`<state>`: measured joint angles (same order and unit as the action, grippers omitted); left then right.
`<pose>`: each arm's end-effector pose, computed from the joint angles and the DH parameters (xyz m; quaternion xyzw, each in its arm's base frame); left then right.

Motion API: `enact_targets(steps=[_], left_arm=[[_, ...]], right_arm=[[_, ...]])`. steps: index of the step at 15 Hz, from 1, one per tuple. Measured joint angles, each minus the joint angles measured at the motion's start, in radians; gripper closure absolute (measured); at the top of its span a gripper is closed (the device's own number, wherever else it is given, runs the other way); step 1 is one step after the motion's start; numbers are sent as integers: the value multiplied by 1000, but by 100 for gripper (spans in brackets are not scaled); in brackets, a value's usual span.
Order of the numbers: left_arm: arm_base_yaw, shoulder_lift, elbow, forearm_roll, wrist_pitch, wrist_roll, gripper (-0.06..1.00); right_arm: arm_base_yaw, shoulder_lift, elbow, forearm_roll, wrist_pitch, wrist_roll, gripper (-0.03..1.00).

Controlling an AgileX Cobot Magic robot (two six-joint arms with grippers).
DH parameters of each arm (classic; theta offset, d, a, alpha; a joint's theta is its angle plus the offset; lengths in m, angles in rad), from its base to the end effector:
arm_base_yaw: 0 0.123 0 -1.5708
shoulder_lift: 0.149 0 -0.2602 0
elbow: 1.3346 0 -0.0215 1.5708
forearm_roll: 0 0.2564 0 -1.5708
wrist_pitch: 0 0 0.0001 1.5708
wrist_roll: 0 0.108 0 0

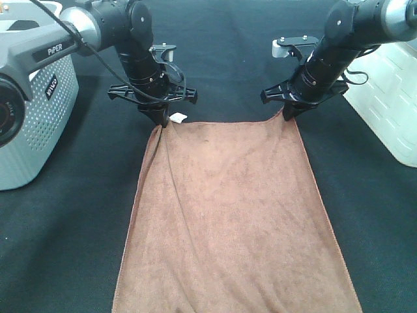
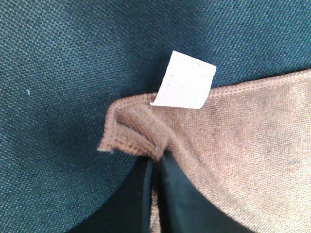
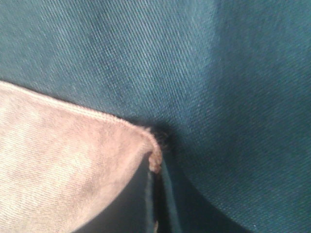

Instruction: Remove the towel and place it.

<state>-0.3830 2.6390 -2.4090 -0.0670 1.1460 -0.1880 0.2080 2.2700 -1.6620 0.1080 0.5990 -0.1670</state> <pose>0.4900 -0.2045 0.0943 0.0870 0.9857 -0.0704 0.1257 0.4638 0.1046 0.0892 -0.1454 0.9630 0.0442 0.2224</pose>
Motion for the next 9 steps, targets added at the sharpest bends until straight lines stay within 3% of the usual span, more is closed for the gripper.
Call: enact_targets(steps=[5, 6, 9], left_arm=[[15, 1, -69, 7, 0, 0, 93], [49, 1, -88, 8, -16, 3, 93], [82, 3, -88, 8, -99, 49, 93]], right_arm=[[0, -34, 0, -8, -92, 0, 96], [0, -42, -12, -26, -155, 0, 96], [0, -37, -76, -62, -212, 0, 96]])
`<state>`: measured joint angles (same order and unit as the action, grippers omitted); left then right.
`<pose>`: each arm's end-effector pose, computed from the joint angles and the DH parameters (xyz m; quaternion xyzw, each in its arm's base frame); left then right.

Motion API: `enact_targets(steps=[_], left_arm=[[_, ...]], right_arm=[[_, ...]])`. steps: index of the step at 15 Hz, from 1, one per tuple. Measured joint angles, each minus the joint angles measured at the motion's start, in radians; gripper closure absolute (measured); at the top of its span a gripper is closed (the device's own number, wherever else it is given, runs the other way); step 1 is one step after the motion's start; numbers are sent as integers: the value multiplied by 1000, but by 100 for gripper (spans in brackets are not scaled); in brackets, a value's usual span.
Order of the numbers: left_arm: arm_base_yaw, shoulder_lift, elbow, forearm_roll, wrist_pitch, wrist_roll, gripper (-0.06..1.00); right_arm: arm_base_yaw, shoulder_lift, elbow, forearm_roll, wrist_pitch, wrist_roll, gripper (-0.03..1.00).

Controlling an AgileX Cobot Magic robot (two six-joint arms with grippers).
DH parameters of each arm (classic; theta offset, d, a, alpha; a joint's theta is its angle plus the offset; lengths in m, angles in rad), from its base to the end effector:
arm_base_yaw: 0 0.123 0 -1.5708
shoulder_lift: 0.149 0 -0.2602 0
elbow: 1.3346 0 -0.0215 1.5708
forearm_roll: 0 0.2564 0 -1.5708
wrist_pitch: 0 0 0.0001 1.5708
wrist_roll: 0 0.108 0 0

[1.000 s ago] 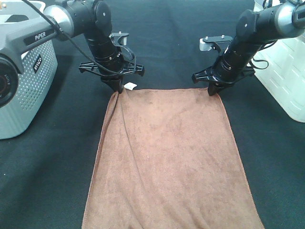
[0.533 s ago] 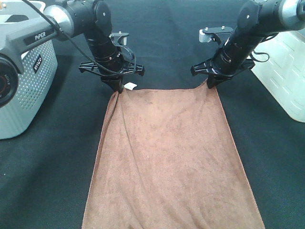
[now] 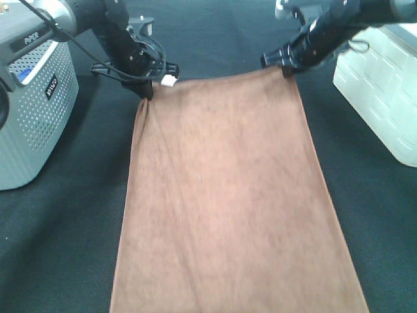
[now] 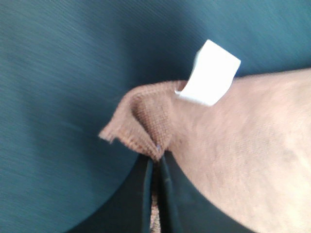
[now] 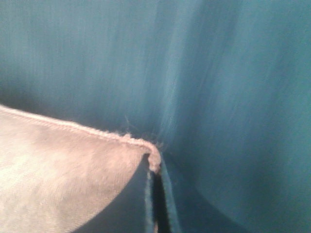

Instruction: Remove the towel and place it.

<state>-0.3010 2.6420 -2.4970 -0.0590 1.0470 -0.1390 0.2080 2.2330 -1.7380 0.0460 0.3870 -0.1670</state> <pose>0.5237 -0.1683 0.1227 0.0703 0.9701 -0.0779 0.2191 0.4968 0.1068 0.1431 -0.1564 0.9123 0.0238 0.3778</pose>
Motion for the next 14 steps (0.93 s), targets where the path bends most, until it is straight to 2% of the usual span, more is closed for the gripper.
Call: enact_targets(steps=[5, 10, 14], left_arm=[[2, 0, -81, -10, -142, 124, 93], [2, 18, -87, 19, -314, 168, 93], [2, 56, -87, 28, -424, 175, 93]], right_arm=[[0, 100, -168, -33, -2, 0, 96], [-7, 198, -281, -46, -9, 0, 96], [-40, 239, -313, -21, -29, 0, 96]])
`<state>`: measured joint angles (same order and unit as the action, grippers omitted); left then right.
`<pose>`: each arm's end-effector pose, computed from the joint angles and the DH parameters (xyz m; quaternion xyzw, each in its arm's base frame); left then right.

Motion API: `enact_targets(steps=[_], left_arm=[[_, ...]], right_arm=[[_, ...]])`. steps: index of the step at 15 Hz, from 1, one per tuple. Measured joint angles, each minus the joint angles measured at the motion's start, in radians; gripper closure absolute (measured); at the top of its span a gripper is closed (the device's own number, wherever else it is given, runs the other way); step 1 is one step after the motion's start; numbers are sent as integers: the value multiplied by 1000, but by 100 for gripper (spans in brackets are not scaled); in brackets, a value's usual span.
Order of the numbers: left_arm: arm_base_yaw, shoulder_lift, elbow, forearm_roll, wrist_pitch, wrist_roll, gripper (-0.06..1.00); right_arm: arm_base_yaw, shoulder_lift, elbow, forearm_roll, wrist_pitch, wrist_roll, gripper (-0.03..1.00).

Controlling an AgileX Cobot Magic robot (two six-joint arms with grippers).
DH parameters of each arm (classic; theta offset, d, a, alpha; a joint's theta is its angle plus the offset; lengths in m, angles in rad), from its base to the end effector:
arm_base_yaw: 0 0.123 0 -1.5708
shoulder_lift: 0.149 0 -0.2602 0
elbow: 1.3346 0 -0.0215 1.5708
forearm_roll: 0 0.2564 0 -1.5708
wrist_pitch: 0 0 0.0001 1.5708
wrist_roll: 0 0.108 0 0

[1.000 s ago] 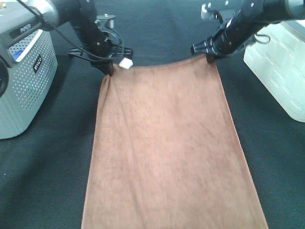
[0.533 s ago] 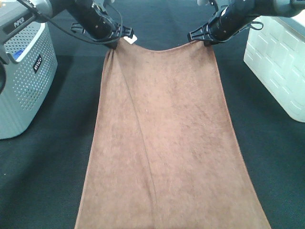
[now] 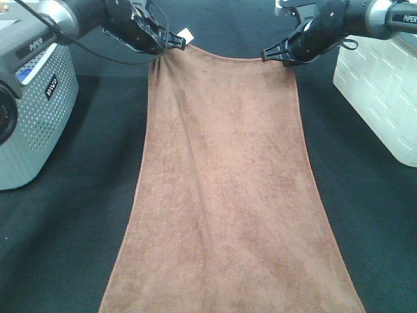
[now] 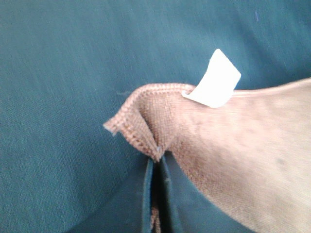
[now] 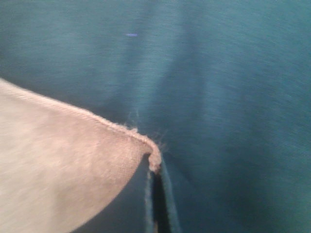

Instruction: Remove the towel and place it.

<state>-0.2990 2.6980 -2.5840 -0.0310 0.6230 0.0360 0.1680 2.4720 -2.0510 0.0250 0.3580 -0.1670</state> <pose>0.5650 -0.1762 0.1478 0.1422 0.8844 -0.0718 0.4387 0.5501 0.0943 0.1198 -0.1423 0.8937 0.0092 0.4254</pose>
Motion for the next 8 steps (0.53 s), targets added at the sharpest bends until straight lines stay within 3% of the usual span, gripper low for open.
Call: enact_targets(steps=[8], left_arm=[[0, 85, 0, 0, -167, 3, 93]], right_arm=[[-5, 116, -136, 63, -12, -9, 96]])
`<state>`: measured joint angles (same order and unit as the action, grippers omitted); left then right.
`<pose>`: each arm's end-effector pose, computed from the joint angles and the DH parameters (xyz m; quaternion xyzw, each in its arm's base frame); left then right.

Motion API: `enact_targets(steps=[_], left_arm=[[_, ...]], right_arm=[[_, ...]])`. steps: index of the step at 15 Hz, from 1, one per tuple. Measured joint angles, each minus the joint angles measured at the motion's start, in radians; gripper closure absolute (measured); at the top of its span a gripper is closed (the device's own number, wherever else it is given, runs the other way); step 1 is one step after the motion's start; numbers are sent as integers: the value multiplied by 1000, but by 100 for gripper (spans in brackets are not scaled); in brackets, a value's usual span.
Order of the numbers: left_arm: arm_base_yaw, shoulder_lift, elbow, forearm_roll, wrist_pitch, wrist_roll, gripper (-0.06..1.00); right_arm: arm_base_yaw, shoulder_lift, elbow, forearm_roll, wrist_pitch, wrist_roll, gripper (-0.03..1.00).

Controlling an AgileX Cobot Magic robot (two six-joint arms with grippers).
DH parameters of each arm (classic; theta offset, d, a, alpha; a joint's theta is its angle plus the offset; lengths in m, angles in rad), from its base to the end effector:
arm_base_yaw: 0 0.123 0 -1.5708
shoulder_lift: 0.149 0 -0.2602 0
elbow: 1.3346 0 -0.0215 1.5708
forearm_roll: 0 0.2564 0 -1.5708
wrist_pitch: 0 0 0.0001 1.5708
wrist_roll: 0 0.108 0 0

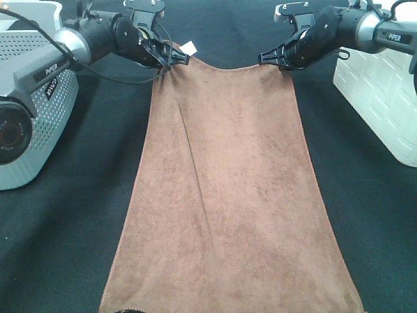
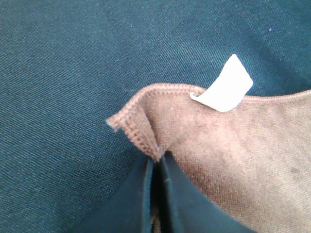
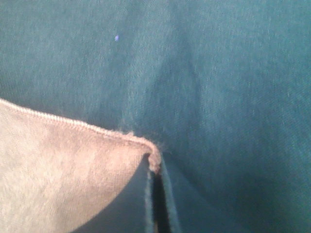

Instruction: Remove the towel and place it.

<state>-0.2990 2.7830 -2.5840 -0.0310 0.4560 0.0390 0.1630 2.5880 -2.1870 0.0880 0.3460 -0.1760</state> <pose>0.5755 -0.1789 0.1118 0.1387 0.8658 -0.0749 0.4750 0.5669 0.0965 0.1006 -0.1212 0.8895 0.0287 0.4397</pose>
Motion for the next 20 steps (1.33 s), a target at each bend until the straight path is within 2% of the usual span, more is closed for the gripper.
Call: enact_targets(steps=[5, 7, 9, 10, 11, 12, 14, 17, 18, 20], left_arm=[[0, 18, 0, 0, -31, 1, 92], [0, 28, 0, 0, -39, 1, 88], [0, 45, 0, -2, -59, 1, 76], [0, 51, 0, -2, -63, 1, 58], [0, 51, 0, -2, -63, -4, 43], [0, 51, 0, 2, -64, -17, 32], [0, 51, 0, 22, -52, -39, 21], [1, 9, 0, 31, 72, -44, 19], [1, -21, 0, 31, 144, -44, 19], [1, -105, 0, 31, 356, -44, 19]], right_arm=[[0, 28, -13, 61, -3, -48, 95], [0, 32, -13, 67, -3, -56, 84], [-3, 32, -13, 67, -6, -58, 63], [-8, 32, -13, 67, 2, -58, 47], [-12, 32, -13, 67, 15, -59, 37], [-16, 32, -13, 67, 34, -63, 33], [-23, 29, -13, 60, 75, -64, 30], [-23, -24, -13, 57, 142, -65, 29], [-23, -57, -13, 55, 185, -65, 29], [-23, -144, -13, 56, 349, -63, 29]])
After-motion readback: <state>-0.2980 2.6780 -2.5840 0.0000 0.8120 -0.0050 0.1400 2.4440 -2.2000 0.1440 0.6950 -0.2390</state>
